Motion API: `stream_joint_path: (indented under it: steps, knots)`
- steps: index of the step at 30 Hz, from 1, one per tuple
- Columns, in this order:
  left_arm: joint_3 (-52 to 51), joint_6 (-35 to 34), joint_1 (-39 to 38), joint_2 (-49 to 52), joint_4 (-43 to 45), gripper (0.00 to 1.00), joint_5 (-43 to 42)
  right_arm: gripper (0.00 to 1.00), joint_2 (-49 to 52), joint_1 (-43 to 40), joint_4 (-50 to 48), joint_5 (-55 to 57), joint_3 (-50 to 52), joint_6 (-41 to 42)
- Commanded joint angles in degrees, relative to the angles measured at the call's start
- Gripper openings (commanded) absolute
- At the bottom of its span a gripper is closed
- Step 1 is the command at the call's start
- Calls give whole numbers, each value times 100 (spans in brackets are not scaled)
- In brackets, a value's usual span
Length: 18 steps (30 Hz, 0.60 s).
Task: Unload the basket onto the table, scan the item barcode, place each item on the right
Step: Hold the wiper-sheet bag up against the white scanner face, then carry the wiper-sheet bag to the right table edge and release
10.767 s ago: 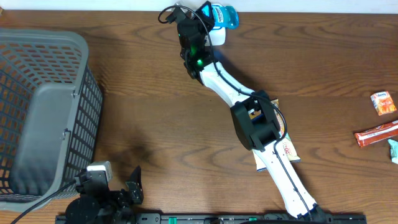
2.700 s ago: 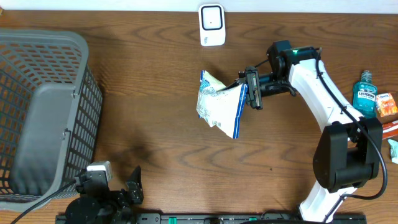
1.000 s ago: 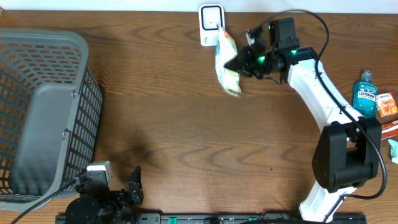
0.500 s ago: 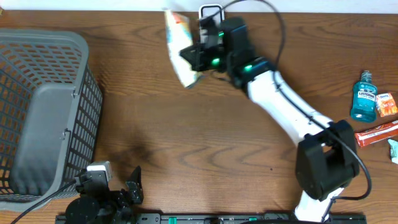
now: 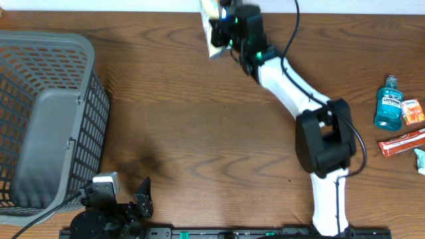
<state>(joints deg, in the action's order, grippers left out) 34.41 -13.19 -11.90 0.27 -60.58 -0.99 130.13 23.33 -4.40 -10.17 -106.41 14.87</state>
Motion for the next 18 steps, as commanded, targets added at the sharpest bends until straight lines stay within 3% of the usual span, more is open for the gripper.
stream_joint_path:
  steps: [1,8,18]
  knots:
    - [20,90,-24,0,-7,99,13,1,728,-52,55,101,-1180,-184]
    - [20,90,-24,0,-7,99,13,1,2098,-129,55,109,-2765,-76]
    - [20,90,-24,0,-7,99,13,1,2092,-133,321,426,-3032,-79]
